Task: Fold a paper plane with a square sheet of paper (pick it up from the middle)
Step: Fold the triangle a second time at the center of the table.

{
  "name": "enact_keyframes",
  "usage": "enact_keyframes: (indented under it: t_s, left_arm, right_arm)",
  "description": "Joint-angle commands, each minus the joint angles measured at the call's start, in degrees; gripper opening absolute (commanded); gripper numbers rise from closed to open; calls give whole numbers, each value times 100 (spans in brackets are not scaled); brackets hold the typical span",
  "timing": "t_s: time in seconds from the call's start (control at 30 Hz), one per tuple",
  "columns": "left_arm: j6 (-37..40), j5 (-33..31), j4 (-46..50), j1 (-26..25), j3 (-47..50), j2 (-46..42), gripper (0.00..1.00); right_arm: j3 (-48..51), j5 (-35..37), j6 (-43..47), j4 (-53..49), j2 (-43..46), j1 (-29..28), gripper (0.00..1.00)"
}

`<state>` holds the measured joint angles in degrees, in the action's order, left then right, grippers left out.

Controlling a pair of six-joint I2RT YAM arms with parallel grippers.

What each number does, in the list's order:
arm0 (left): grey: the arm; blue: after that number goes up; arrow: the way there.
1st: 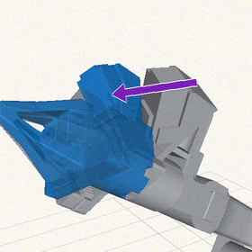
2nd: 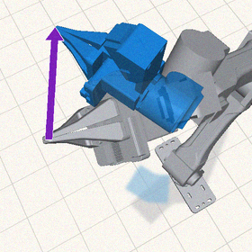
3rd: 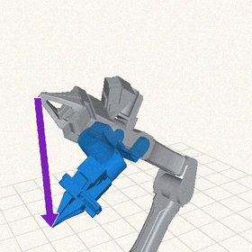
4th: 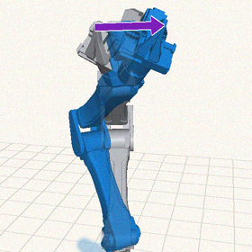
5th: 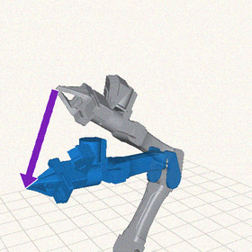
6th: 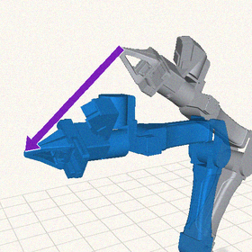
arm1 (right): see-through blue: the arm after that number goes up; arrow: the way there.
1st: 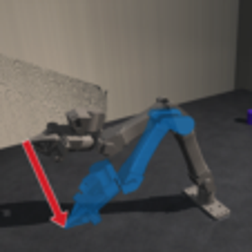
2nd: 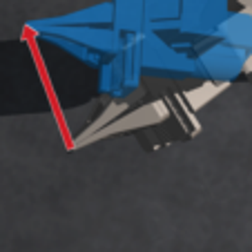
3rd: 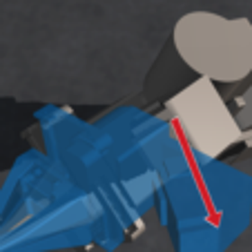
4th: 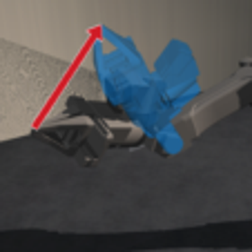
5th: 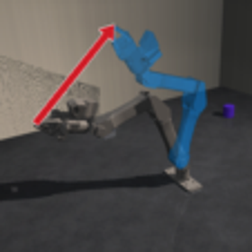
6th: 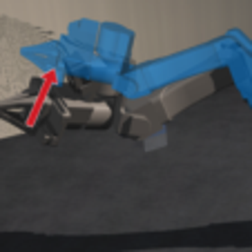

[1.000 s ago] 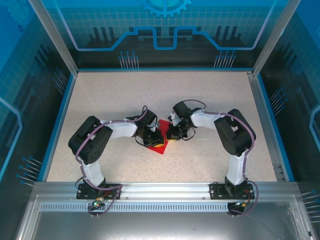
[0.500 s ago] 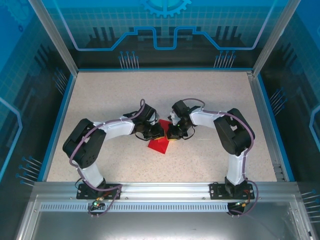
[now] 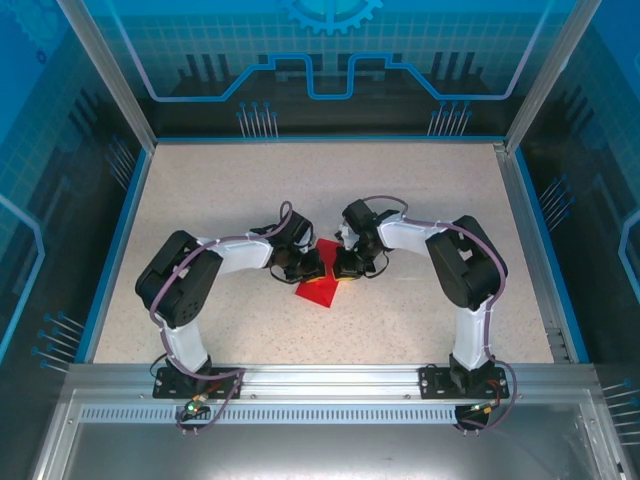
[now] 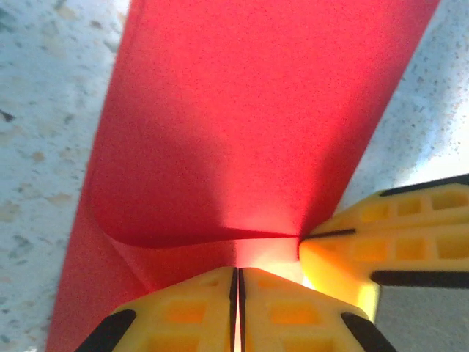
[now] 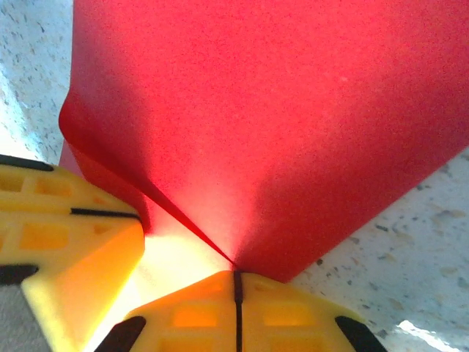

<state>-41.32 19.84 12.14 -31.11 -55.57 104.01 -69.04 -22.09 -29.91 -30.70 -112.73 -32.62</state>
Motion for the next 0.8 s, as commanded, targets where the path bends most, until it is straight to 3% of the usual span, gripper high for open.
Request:
enact_keyframes:
  t_s: [0.0, 0.43, 0.77]
  left_arm:
    - [253, -72, -27, 112, 58, 94, 12]
    - [515, -147, -289, 340, 471, 80, 13]
    - [6, -99, -844, 700, 784, -121, 13]
  right_arm:
    - [117, 921, 90, -440, -430, -54, 7]
    - [108, 1637, 194, -739, -776, -96, 6]
    - [131, 1873, 330, -832, -944, -99, 6]
